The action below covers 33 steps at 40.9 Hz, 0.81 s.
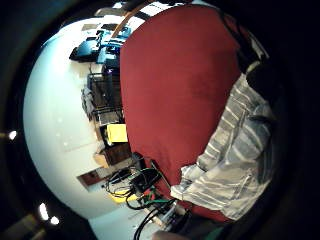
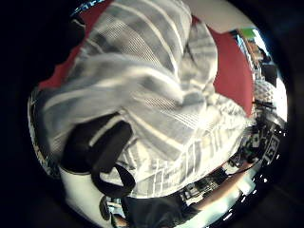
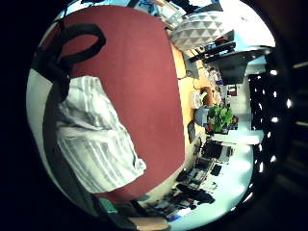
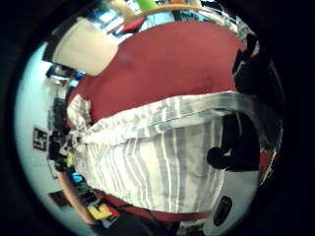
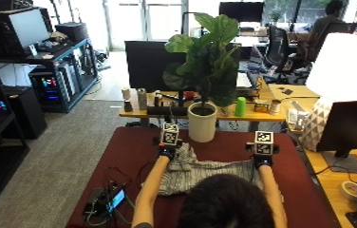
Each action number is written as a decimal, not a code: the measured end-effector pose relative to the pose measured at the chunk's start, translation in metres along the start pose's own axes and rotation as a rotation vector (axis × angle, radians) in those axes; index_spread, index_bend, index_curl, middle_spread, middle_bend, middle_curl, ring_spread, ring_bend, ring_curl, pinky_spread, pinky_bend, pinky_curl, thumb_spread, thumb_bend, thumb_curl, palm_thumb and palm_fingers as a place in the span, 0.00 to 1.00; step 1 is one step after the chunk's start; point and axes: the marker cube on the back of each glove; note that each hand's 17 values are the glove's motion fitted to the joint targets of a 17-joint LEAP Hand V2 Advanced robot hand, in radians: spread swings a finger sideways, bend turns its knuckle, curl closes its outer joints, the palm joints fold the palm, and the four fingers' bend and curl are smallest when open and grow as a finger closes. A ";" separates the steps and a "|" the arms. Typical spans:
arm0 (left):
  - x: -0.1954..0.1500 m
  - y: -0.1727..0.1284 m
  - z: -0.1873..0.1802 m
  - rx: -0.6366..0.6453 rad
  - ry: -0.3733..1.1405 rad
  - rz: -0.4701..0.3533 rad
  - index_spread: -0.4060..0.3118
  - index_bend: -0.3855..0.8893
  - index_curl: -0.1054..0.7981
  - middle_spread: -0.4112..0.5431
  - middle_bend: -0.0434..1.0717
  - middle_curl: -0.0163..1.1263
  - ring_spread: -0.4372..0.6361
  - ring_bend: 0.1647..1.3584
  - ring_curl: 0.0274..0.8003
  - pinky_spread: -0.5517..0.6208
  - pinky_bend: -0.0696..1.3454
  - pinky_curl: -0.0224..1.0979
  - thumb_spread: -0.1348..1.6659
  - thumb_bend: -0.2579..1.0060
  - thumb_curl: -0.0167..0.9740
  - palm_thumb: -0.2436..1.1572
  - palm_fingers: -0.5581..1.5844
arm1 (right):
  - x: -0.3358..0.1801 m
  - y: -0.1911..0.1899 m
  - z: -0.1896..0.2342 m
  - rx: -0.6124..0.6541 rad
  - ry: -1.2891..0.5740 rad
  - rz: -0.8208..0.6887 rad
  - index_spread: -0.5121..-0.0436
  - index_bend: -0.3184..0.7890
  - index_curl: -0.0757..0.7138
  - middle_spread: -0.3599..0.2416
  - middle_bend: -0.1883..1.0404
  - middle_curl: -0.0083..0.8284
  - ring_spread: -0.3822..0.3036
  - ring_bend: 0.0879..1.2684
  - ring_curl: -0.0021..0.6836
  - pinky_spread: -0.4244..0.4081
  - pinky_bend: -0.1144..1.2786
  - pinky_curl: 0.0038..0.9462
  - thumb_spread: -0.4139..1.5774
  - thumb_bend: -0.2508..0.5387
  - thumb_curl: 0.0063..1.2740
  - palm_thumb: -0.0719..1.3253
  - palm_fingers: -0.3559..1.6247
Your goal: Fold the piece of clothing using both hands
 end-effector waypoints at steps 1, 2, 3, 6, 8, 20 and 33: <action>-0.002 -0.002 -0.006 0.038 0.029 -0.020 0.24 0.34 0.66 0.13 0.32 0.55 0.11 0.37 0.59 0.22 0.33 0.45 0.79 0.16 0.61 0.44 0.65 | 0.008 0.000 -0.003 0.023 0.001 0.018 0.49 0.40 0.76 0.24 0.41 0.60 0.20 0.41 0.70 0.17 0.46 0.47 0.42 0.28 0.57 0.76 0.74; -0.006 -0.004 -0.012 0.078 0.059 -0.036 0.26 0.34 0.65 0.14 0.28 0.54 0.11 0.37 0.59 0.23 0.33 0.45 0.77 0.14 0.58 0.40 0.63 | 0.013 0.001 -0.006 0.043 0.001 0.033 0.50 0.37 0.74 0.24 0.39 0.59 0.20 0.41 0.70 0.18 0.47 0.47 0.44 0.29 0.57 0.76 0.73; -0.009 -0.006 -0.017 0.116 0.086 -0.045 0.27 0.35 0.64 0.15 0.26 0.53 0.12 0.36 0.59 0.24 0.34 0.45 0.75 0.14 0.57 0.37 0.62 | 0.017 0.001 -0.009 0.061 0.001 0.047 0.49 0.36 0.72 0.24 0.37 0.58 0.20 0.41 0.70 0.18 0.47 0.47 0.45 0.29 0.57 0.76 0.72; -0.016 -0.005 -0.032 0.219 0.161 -0.046 0.30 0.36 0.60 0.17 0.21 0.51 0.13 0.35 0.56 0.26 0.34 0.44 0.72 0.14 0.53 0.32 0.60 | 0.030 -0.004 -0.019 0.137 0.004 0.083 0.49 0.34 0.67 0.24 0.35 0.57 0.21 0.41 0.69 0.19 0.48 0.47 0.51 0.30 0.56 0.76 0.72; -0.019 0.001 -0.043 0.292 0.202 -0.037 0.32 0.36 0.58 0.18 0.20 0.49 0.15 0.33 0.54 0.27 0.33 0.43 0.70 0.15 0.50 0.30 0.60 | 0.040 -0.006 -0.022 0.142 0.006 0.109 0.49 0.31 0.63 0.25 0.35 0.57 0.22 0.41 0.69 0.21 0.48 0.47 0.55 0.30 0.55 0.75 0.70; 0.031 0.075 -0.004 0.218 0.134 0.253 0.35 0.45 0.57 0.28 0.11 0.41 0.24 0.28 0.50 0.36 0.31 0.41 0.69 0.18 0.40 0.23 0.55 | 0.054 0.073 0.006 -0.466 -0.044 0.148 0.49 0.33 0.50 0.35 0.34 0.57 0.32 0.34 0.67 0.42 0.43 0.45 0.74 0.23 0.44 0.56 0.54; 0.053 0.064 0.079 0.003 0.085 0.222 0.50 0.39 0.53 0.52 0.13 0.31 0.52 0.31 0.49 0.67 0.32 0.39 0.69 0.17 0.32 0.16 0.32 | 0.046 0.108 0.068 -0.650 -0.099 0.311 0.56 0.32 0.35 0.61 0.28 0.49 0.68 0.29 0.58 0.76 0.58 0.45 0.79 0.26 0.32 0.37 0.33</action>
